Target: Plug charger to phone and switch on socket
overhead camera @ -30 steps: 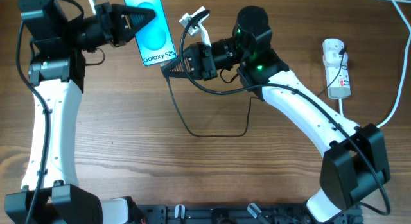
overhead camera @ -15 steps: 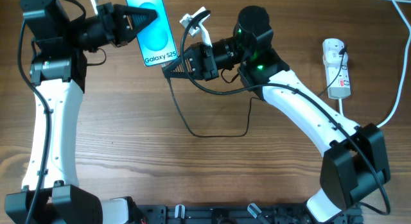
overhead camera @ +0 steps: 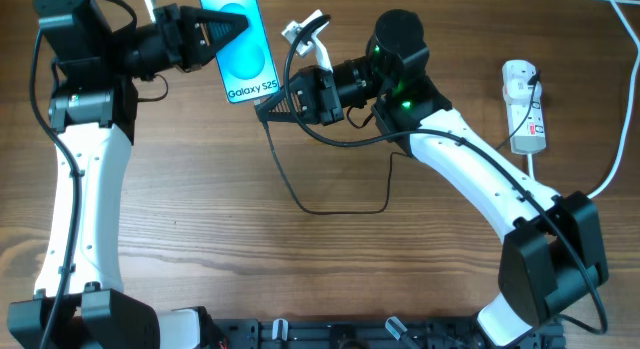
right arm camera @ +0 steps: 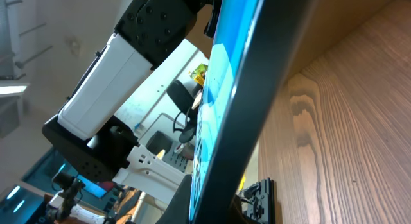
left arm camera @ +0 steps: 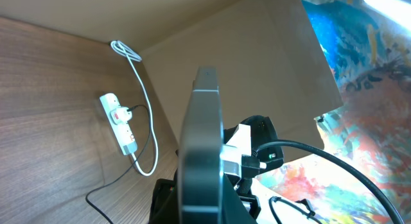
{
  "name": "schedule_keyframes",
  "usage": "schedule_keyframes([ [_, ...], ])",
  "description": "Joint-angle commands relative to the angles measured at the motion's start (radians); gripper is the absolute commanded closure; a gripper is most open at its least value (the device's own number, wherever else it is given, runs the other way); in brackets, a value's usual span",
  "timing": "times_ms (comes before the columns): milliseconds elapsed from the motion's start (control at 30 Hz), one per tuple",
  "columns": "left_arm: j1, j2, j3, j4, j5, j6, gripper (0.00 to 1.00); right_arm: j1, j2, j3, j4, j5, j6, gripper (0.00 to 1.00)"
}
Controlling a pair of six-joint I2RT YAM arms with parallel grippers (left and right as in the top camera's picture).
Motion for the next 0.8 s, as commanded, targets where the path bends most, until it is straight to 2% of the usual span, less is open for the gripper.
schedule_keyframes([
  [0,-0.033,-0.009,0.005,-0.001,0.026,0.050,0.96,0.003,-0.002,0.019,0.027,0.029,0.012,0.96],
  [333,-0.066,-0.009,0.005,-0.001,0.026,0.077,0.96,0.003,-0.002,0.019,0.039,0.029,0.031,0.96],
  [533,-0.072,-0.009,0.005,-0.009,0.026,0.078,0.96,0.003,-0.002,0.019,0.104,0.039,0.092,0.96],
  [767,-0.078,-0.009,0.005,-0.024,0.031,0.092,0.96,0.002,-0.002,0.019,0.105,0.167,0.171,0.96],
])
